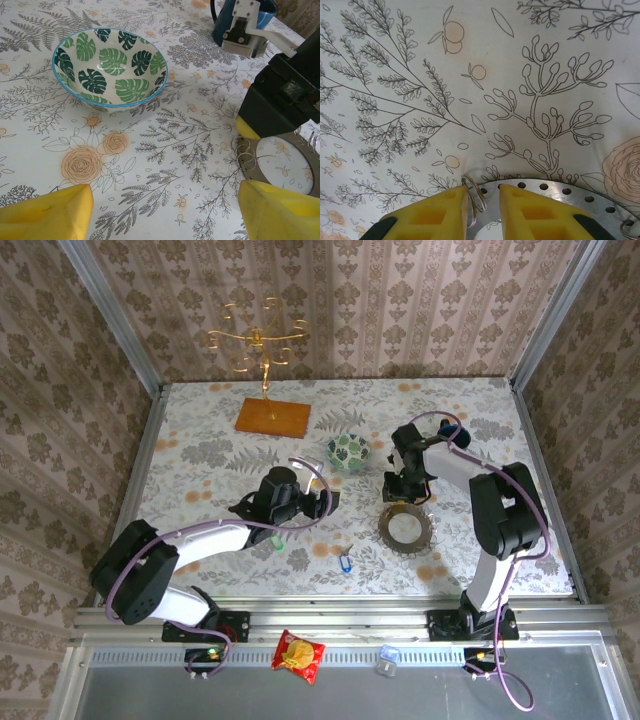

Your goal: Put the keys on the keyring

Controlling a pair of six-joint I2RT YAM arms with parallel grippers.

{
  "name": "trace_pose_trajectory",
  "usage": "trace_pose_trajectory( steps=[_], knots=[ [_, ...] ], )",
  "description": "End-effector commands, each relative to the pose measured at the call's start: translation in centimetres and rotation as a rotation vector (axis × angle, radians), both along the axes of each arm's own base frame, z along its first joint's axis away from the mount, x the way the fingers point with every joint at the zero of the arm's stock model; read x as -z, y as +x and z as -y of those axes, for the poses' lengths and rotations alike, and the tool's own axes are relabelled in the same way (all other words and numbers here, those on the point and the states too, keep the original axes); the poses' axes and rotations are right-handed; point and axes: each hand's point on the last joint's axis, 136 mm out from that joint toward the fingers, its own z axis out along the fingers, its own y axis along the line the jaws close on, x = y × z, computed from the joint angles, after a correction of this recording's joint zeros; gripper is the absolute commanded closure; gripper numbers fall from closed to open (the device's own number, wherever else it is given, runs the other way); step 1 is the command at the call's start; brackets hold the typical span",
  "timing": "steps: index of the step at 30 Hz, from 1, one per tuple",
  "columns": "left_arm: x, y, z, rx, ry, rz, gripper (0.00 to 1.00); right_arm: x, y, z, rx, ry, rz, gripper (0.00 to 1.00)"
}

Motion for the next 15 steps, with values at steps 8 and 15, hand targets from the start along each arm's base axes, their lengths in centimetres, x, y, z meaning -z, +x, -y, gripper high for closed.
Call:
trace_pose_trajectory(
  steps=[8,15],
  knots=[
    [-0.4,0.1,0.2,-0.005,-0.02,0.002,0.23,0.6,-0.2,-0.3,-0.039,0.0,-0.039,0.79],
    [-0.3,-0.1,0.1,-0.004,-0.018,-0.004,0.23,1.0,-0.3,-0.4,-0.054,-0.003,-0.054,0.81]
  ],
)
